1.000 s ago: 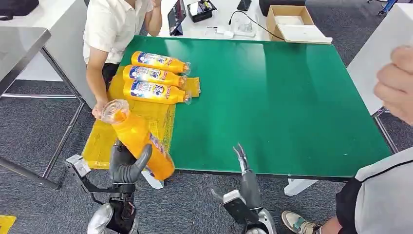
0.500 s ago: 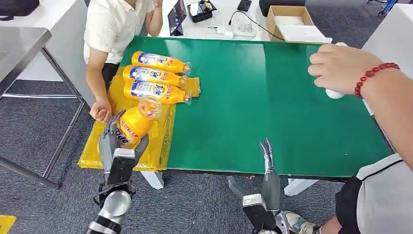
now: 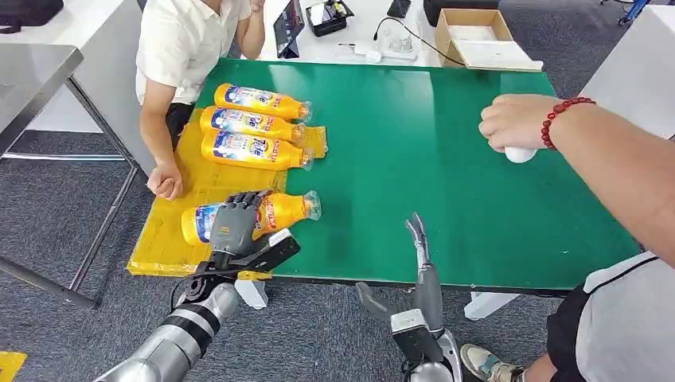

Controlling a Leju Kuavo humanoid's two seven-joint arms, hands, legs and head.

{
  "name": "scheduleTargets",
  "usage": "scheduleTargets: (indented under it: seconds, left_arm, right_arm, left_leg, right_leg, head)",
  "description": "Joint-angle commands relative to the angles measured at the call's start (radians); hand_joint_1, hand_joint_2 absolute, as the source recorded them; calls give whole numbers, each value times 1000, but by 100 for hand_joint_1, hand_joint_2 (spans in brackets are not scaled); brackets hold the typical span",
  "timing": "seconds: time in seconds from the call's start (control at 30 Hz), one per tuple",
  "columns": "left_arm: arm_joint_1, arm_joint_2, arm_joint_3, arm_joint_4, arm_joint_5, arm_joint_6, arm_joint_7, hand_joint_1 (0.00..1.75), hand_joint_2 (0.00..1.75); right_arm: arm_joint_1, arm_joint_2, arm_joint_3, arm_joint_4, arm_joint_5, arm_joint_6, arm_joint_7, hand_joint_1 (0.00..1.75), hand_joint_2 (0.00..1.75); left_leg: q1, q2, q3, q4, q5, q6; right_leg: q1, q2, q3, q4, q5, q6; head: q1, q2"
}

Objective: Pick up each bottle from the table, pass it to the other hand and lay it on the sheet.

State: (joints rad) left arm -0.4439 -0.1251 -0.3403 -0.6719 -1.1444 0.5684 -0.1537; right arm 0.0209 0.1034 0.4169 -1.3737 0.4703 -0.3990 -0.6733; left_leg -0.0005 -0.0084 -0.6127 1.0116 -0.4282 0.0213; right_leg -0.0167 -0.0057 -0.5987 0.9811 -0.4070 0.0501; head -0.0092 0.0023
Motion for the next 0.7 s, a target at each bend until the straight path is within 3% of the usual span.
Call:
scheduleTargets:
  seconds: [0.03, 0.33, 0.37, 0.4, 0.43, 0.47, 0.5, 0.57, 0.7]
  left_arm:
    - [-109, 32, -62, 230, -7, -9, 6, 175, 175]
    - [-151, 22, -96, 331, -91, -200, 136, 175, 175]
    - [-146, 22, -89, 334, -83, -207, 127, 155, 175]
    - [-143, 20, -84, 339, -80, -224, 125, 150, 175]
    - [-142, 18, -82, 342, -76, -237, 121, 126, 175]
    - [-142, 12, -67, 345, -55, -292, 108, 37, 175]
    - [-143, 7, -48, 345, -30, -342, 97, 14, 175]
    - [-147, 1, -24, 337, 17, -425, 44, 0, 175]
    - [-159, -10, 4, 329, 97, -532, -32, 0, 175]
  right_arm:
    - [-47, -1, 22, 86, 1, 3, -2, 0, 0]
    - [-46, 21, 34, 100, -24, 10, -13, 0, 0]
    - [-45, 24, 34, 111, -29, 10, -13, 0, 0]
    - [-41, 33, 25, 127, -46, 5, -18, 0, 0]
    - [-42, 34, 24, 135, -49, 6, -19, 0, 0]
    - [-43, 36, 21, 151, -53, -1, -23, 0, 0]
    - [-46, 38, 18, 161, -58, -2, -25, 0, 0]
    - [-56, 32, 25, 173, -62, -10, -25, 0, 0]
    - [-81, 23, 45, 200, -80, -20, -25, 0, 0]
  left_leg:
    - [1, 1, 4, -1, -1, -1]
    - [2, 3, 6, -1, -2, -2]
    - [1, 2, 5, -1, -2, -2]
    - [1, 2, 5, -1, -1, -1]
    - [1, 3, 7, -1, -2, -2]
    - [1, 3, 7, -2, -1, -1]
    - [0, 2, 7, -2, -1, -1]
    - [1, 2, 9, -2, -1, -2]
    - [1, 3, 13, -3, -1, -1]
  right_leg:
    - [1, 1, 4, -1, -1, -2]
    - [2, 3, 5, -1, -1, -3]
    - [1, 2, 5, -1, -1, -3]
    - [1, 2, 5, -1, 0, -2]
    - [1, 3, 6, -2, 0, -3]
    - [1, 3, 6, -2, 0, -2]
    - [0, 2, 7, -1, 0, -1]
    - [1, 2, 9, -2, 0, -2]
    - [1, 4, 13, -3, 0, -3]
  head:
    - [0, 0]
    - [0, 0]
    - [0, 0]
    - [0, 0]
    - [0, 0]
    - [0, 0]
    - [0, 0]
    - [0, 0]
    - [0, 0]
